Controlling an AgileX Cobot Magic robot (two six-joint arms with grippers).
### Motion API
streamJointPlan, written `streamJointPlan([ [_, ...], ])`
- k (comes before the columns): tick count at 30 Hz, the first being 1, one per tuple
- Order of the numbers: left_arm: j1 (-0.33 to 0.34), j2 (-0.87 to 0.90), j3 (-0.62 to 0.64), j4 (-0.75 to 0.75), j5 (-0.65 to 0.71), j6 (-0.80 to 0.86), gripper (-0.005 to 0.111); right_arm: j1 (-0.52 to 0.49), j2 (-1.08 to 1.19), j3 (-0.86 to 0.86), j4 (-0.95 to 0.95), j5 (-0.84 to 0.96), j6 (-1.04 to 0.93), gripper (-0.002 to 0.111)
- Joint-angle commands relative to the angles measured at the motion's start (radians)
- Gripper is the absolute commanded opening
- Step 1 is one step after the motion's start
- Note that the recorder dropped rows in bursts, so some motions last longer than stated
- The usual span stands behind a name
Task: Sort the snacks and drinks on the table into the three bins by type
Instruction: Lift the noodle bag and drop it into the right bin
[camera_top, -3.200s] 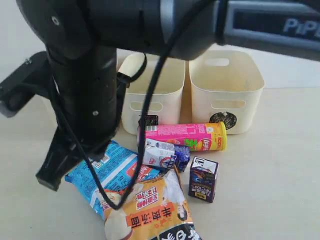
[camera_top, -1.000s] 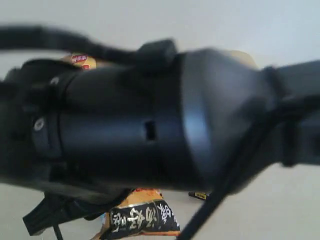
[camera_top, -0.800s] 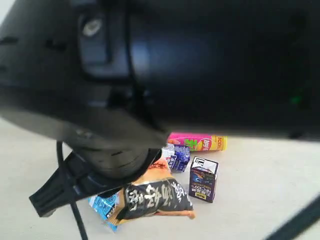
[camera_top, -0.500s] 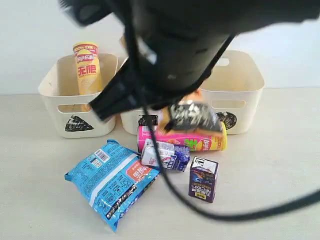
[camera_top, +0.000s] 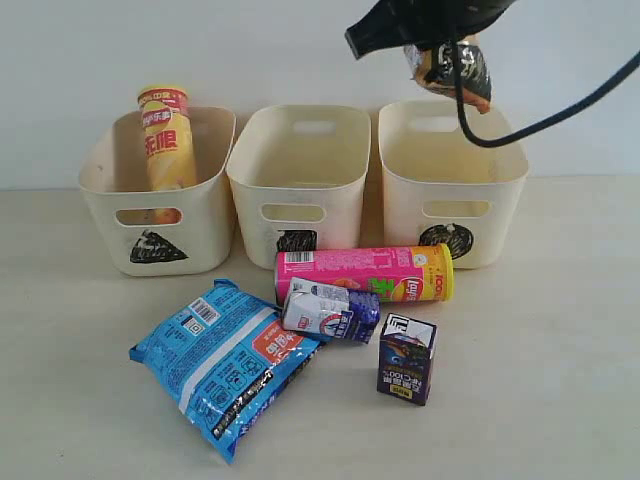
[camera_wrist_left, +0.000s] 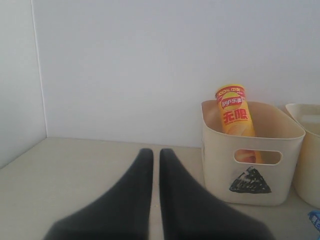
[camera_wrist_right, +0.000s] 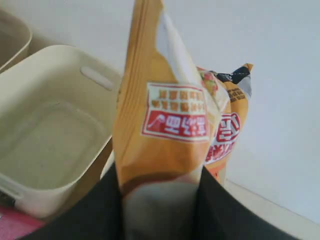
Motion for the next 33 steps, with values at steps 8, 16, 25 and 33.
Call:
streamJointPlan([
  [8,0.005,-0.003,-0.001,-0.009,-0.003,-0.004,0.004,-0.244,0.204,-0.003,-0.023,-0.414,-0.009,0.001],
  [16,0.005,-0.003,-0.001,-0.009,-0.003,-0.004,0.004,-0.327,0.343,-0.003,-0.037,-0.523,-0.003,0.001],
  [25,0.005,-0.003,-0.001,-0.009,-0.003,-0.004,0.004,-0.348,0.429,-0.003,-0.037,-0.569,0.004,0.002],
  [33,0.005,-0.003,-0.001,-0.009,-0.003,-0.004,0.004,-0.348,0.399,-0.003,-0.037,-0.552,-0.001,0.068],
])
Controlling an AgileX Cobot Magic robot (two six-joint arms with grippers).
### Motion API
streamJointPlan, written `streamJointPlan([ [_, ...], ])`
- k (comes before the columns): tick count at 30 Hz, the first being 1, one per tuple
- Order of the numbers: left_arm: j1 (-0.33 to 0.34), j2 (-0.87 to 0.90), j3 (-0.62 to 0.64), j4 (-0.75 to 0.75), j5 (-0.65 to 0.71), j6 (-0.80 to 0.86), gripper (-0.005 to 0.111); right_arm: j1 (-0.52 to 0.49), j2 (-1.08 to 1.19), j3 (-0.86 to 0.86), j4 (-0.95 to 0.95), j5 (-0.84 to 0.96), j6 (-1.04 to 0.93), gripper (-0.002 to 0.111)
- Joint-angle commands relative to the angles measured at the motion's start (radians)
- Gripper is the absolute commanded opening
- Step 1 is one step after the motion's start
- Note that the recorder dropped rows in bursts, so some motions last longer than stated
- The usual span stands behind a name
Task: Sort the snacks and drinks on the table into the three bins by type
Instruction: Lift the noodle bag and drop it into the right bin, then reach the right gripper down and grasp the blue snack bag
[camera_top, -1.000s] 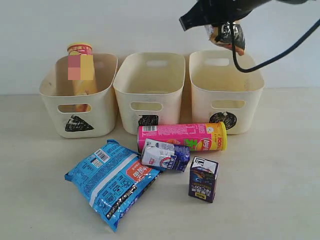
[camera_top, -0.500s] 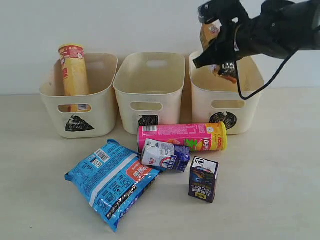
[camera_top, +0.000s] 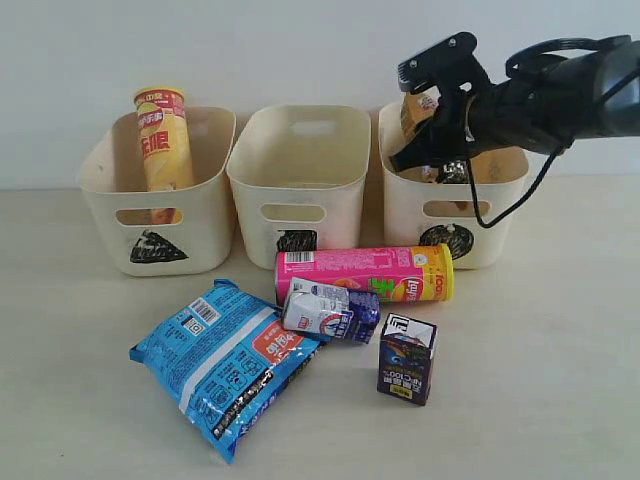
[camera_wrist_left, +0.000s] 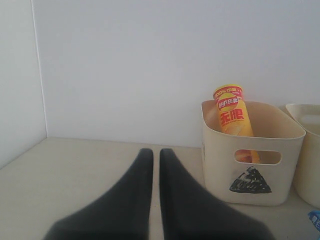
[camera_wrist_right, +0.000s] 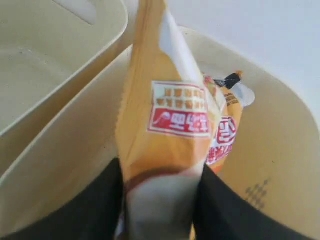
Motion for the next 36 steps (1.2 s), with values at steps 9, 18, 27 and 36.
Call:
streamJointPlan([
  [9,0.005,-0.003,-0.001,-0.009,-0.003,-0.004,0.004,-0.004,-0.253,-0.005,0.023,0.215,-0.011,0.045],
  [18,0.005,-0.003,-0.001,-0.009,-0.003,-0.004,0.004,-0.004,-0.401,-0.005,0.340,0.549,-0.281,0.000],
  [27,0.005,-0.003,-0.001,-0.009,-0.003,-0.004,0.004,0.012,-0.452,-0.005,0.869,0.863,-0.795,0.000],
  [36,0.005,-0.003,-0.001,-0.009,-0.003,-0.004,0.004,0.291,-0.462,-0.003,0.952,0.944,-0.836,0.000],
])
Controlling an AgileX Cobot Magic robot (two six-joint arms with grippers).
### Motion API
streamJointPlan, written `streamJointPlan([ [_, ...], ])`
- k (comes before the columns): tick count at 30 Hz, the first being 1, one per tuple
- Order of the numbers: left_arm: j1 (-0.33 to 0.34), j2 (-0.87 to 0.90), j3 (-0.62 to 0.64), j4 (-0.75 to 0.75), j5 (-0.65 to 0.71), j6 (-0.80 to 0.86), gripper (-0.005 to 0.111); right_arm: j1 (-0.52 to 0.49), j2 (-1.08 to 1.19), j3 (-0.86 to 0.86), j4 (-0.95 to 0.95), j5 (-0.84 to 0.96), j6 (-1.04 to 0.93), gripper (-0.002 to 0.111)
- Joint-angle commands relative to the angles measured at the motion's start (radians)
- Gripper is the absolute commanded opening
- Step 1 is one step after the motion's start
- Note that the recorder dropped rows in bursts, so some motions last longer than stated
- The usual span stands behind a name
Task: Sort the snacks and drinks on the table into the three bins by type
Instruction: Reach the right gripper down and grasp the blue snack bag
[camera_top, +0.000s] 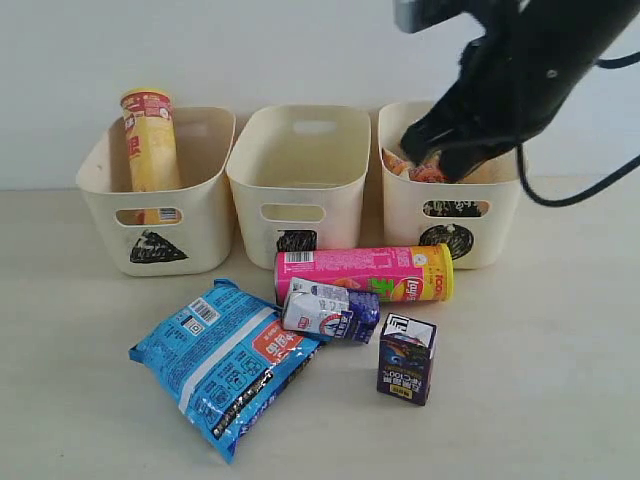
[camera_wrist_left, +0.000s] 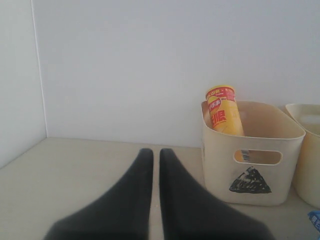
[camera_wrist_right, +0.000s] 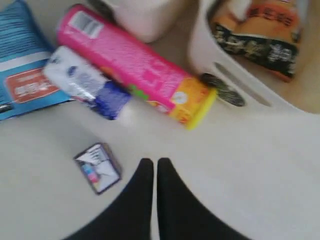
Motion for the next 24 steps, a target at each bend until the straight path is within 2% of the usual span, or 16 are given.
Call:
streamJointPlan([
  [1,0.005,-0.003,-0.001,-0.009,-0.003,-0.004,0.004,0.164,-0.013,-0.001,0.003,0.003,-0.015,0.000],
  [8,0.005,-0.003,-0.001,-0.009,-0.003,-0.004,0.004,0.390,-0.008,0.077,-0.116,-0.101,0.074,0.000],
  [14,0.005,-0.003,-0.001,-0.009,-0.003,-0.004,0.004,0.510,0.021,0.134,-0.137,-0.222,0.090,0.002],
  [16,0.005,-0.003,-0.001,-0.009,-0.003,-0.004,0.004,0.538,0.053,0.134,-0.139,-0.243,0.090,0.011],
  [17,0.005,-0.003,-0.001,-0.009,-0.003,-0.004,0.004,0.554,0.073,0.134,-0.139,-0.256,0.090,0.020],
  [19,0.005,-0.003,-0.001,-0.009,-0.003,-0.004,0.004,0.586,0.111,0.134,-0.146,-0.281,0.090,0.043],
  [22,0.005,-0.003,-0.001,-0.009,-0.003,-0.004,0.004,0.624,0.176,0.134,-0.187,-0.317,0.090,0.084],
  [24,0.005,-0.003,-0.001,-0.009,-0.003,-0.004,0.004,0.647,0.226,0.134,-0.260,-0.336,0.090,0.099],
])
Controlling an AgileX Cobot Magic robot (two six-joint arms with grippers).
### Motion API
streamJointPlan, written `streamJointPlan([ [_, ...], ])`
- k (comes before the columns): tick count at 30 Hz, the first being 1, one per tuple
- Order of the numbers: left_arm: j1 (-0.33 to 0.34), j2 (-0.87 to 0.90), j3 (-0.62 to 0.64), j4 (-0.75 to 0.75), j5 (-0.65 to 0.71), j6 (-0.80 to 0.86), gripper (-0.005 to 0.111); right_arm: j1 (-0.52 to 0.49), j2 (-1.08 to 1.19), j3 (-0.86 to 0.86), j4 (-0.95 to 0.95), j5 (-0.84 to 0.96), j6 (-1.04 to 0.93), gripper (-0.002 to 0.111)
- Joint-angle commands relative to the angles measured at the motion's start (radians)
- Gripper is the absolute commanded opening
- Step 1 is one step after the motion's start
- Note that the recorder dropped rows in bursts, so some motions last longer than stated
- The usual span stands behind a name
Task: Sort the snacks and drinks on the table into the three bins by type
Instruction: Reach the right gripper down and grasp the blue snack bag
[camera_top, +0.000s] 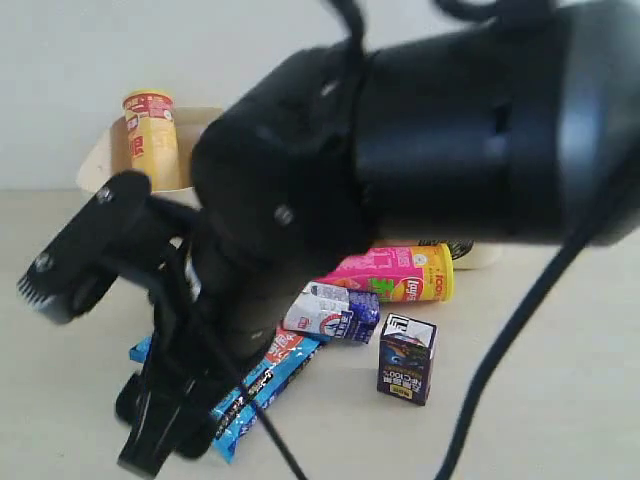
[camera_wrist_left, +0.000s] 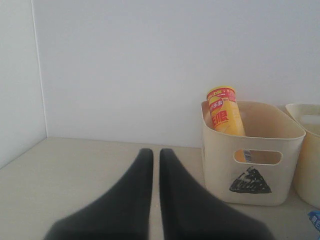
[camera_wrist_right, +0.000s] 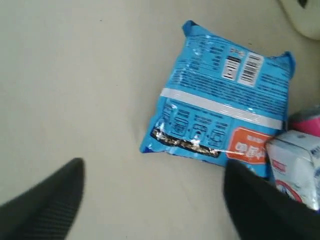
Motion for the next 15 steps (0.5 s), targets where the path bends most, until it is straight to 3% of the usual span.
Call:
streamJointPlan([
  [1,0.005,-0.003,-0.001,-0.009,-0.003,-0.004,0.004,0.050,0.100,0.005,-0.129,-0.056,0.018,0.101],
  [4,0.005,-0.003,-0.001,-0.009,-0.003,-0.004,0.004,0.061,0.161,0.005,-0.251,-0.099,0.188,0.103],
  [10,0.005,-0.003,-0.001,-0.009,-0.003,-0.004,0.004,0.077,0.270,0.005,-0.674,-0.115,0.797,0.103],
  [15,0.005,-0.003,-0.001,-0.009,-0.003,-0.004,0.004,0.129,0.351,-0.094,-0.794,-0.013,0.935,0.103],
])
